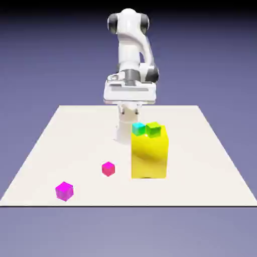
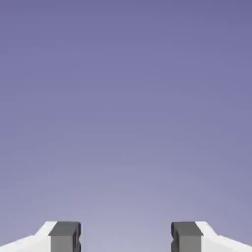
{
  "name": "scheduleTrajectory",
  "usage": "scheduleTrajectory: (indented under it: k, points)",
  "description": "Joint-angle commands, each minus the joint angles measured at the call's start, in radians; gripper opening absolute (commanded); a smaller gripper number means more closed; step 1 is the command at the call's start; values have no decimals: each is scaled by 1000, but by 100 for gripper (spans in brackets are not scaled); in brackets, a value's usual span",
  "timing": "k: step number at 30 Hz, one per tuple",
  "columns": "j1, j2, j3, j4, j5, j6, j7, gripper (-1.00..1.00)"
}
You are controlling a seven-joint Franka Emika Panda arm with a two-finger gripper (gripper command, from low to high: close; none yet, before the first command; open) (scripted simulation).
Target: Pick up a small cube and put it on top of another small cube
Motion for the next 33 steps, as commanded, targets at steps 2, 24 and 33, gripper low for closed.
scheduleTrajectory:
  k: [2,24,33]
  points:
    - [51,-13,-73,21,-55,-23,38,0]
    - [610,-153,-870,247,-656,-273,450,0]
    - [839,-210,-1196,340,-902,-375,618,0]
